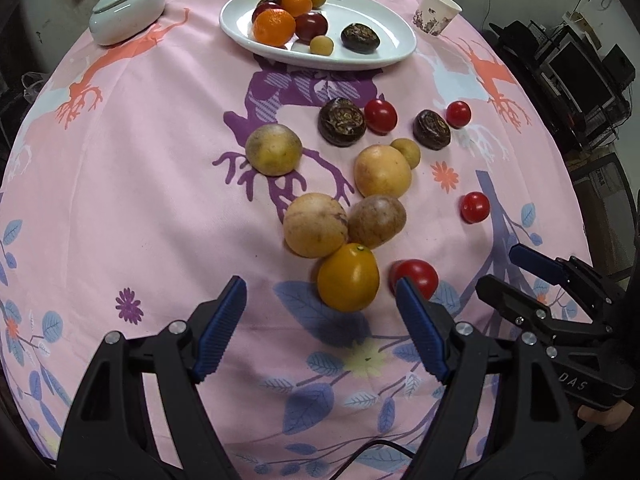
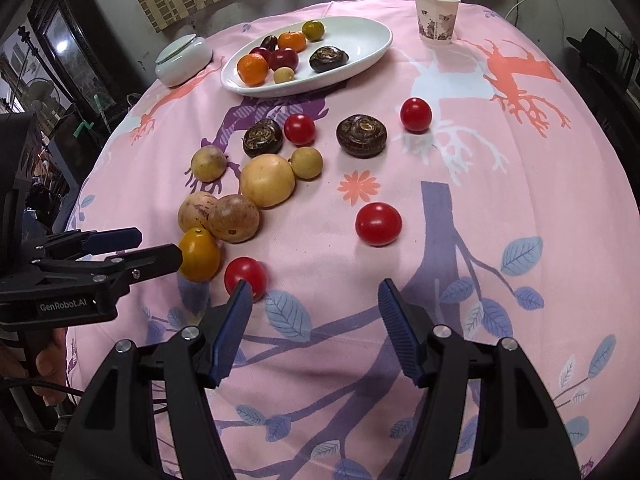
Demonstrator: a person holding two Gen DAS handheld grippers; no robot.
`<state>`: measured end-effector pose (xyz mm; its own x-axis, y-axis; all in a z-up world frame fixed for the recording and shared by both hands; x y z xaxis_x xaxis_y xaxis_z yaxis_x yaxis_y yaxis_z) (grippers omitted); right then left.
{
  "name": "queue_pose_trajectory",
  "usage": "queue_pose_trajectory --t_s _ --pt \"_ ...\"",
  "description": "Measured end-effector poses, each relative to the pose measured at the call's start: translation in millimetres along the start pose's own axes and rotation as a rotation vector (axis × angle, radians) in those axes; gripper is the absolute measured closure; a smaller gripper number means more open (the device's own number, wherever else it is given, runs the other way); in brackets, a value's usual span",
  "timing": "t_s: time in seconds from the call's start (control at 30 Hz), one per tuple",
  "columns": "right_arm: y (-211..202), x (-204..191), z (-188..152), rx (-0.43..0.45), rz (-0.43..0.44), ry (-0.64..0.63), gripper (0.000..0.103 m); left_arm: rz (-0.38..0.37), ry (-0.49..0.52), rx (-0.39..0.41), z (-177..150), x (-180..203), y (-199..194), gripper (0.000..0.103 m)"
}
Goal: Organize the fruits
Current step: 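Grasp an orange with the left tool while the right tool grasps a red tomato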
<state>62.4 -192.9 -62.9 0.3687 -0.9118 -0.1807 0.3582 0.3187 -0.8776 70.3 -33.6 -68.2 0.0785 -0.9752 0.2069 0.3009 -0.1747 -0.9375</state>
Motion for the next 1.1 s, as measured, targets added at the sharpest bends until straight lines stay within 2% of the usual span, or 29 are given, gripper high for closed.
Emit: queue_pose_trajectory --t_s 0.1,0.17,0.23,0.27,0.37,0.43,0.73,0.8,0.83,0.9,0.97,1.03,1.1 --pt "-2.1 0.7 -2.2 0.003 0.002 0.001 0.037 -0.001 0.009 -0.022 -4.5 6.3 8.6 0.026" --pt "-2.3 0.3 -3.7 -0.001 0.002 -0.002 0.037 -0.012 -0.004 -0.044 -6.1 8.8 16.6 0.033" --pt "-2.0 -0.1 -5.2 -0.005 0.004 -0.005 0.037 -0.024 -0.012 -0.084 -9.0 10.7 27.4 0.066" --pt "-1.8 -0.4 -5.9 -0.007 0.006 -0.005 0.037 -0.025 -0.007 -0.107 -10.9 12.1 33.4 0.066" --pt "-1.2 -2.4 -7.1 -0.013 0.012 -0.011 0.037 -0.003 0.030 -0.100 -12.9 15.7 34.8 0.068" --pt "0.1 -5.4 -7.5 -0.016 0.021 -0.017 0.037 -0.013 0.014 -0.100 -12.7 12.5 32.2 0.068" --pt "28.1 -41.9 -0.1 -0.047 0.038 -0.159 0.038 0.009 -0.018 -0.008 -4.4 -24.1 -6.1 0.069" --pt "35.4 -47.3 3.0 -0.057 0.045 -0.170 0.049 0.005 -0.029 0.001 -4.1 -30.5 -11.4 0.070" --pt "39.1 -50.1 4.1 -0.065 0.049 -0.179 0.051 0.004 -0.036 0.005 -4.2 -33.5 -13.3 0.073" --pt "47.3 -55.7 5.0 -0.083 0.051 -0.203 0.060 -0.007 -0.045 -0.001 -5.2 -38.1 -12.7 0.086" --pt "53.9 -55.8 5.0 -0.090 0.041 -0.200 0.063 -0.007 -0.048 -0.013 -6.3 -40.7 -8.8 0.086" --pt "55.1 -56.6 5.1 -0.079 0.020 -0.226 0.072 -0.006 -0.049 -0.020 -8.4 -43.5 -5.5 0.086" --pt "54.7 -56.6 5.0 -0.087 0.029 -0.231 0.073 -0.016 -0.062 -0.034 -9.6 -44.5 -0.4 0.086"
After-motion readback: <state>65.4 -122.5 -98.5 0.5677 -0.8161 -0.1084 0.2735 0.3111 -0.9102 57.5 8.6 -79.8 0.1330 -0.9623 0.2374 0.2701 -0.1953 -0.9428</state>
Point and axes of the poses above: each gripper's, at about its wrist camera, not at the fingertips, and y roughly the way its jaws point, x to its right, z to its top, the point moved 5 cm from there along y, roughly the way its jaws point, and after that the axes turned 7 degrees about -y, right-handed, at the moved point
